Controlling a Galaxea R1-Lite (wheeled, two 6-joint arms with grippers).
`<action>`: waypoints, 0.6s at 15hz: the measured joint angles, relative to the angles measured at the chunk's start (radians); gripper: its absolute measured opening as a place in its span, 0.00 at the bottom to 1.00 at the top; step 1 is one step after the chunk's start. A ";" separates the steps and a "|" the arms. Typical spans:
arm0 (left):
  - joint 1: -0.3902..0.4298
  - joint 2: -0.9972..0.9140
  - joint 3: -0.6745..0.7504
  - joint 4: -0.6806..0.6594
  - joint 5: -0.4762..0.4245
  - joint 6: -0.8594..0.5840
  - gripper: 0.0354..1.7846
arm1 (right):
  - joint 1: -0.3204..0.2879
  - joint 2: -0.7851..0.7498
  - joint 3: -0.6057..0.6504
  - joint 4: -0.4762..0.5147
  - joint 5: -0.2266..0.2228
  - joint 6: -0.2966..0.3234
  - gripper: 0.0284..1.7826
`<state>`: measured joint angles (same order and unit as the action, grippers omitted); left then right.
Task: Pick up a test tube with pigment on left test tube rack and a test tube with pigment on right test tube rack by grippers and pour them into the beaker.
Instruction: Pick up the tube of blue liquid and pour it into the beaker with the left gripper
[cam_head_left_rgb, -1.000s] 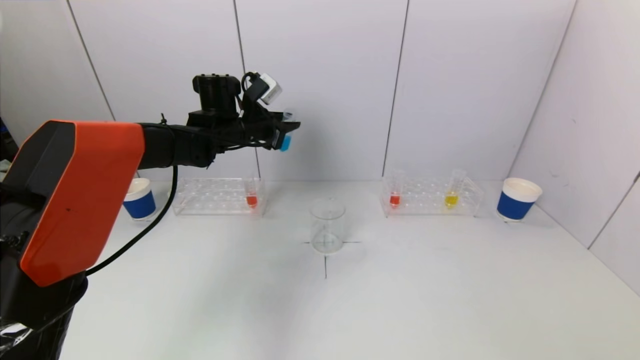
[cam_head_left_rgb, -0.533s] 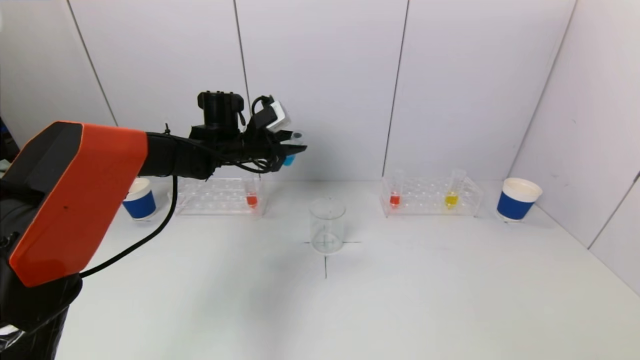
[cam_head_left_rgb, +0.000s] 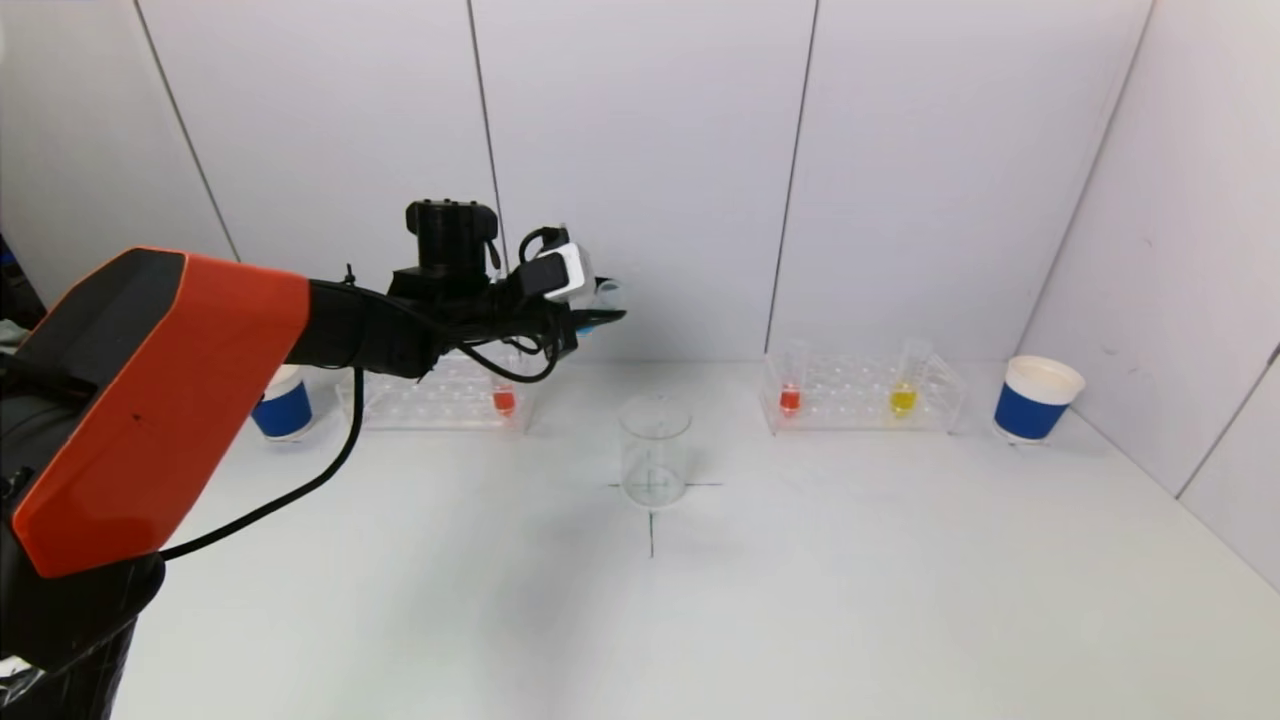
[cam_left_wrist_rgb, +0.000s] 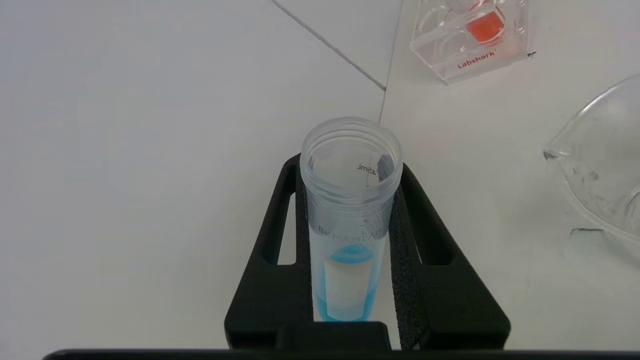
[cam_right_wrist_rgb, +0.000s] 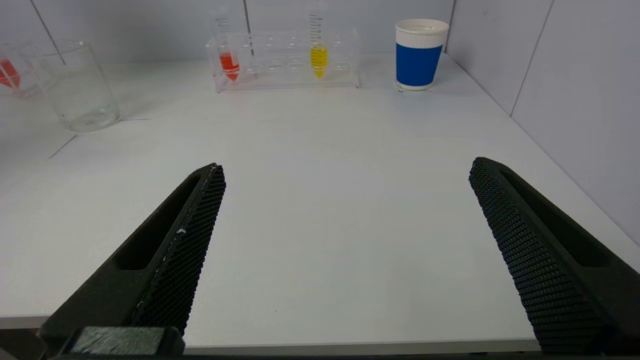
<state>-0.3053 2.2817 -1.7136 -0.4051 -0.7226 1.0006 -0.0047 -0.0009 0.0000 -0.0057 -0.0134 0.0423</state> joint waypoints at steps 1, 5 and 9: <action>-0.007 0.000 0.013 -0.008 -0.001 0.023 0.24 | 0.000 0.000 0.000 0.000 0.000 0.000 1.00; -0.019 0.006 0.048 -0.133 -0.004 0.112 0.24 | 0.000 0.000 0.000 0.000 0.000 0.000 1.00; -0.036 0.006 0.115 -0.214 -0.030 0.150 0.24 | 0.000 0.000 0.000 0.000 0.000 0.000 1.00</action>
<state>-0.3415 2.2879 -1.5989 -0.6191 -0.7523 1.1511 -0.0047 -0.0009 0.0000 -0.0053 -0.0138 0.0428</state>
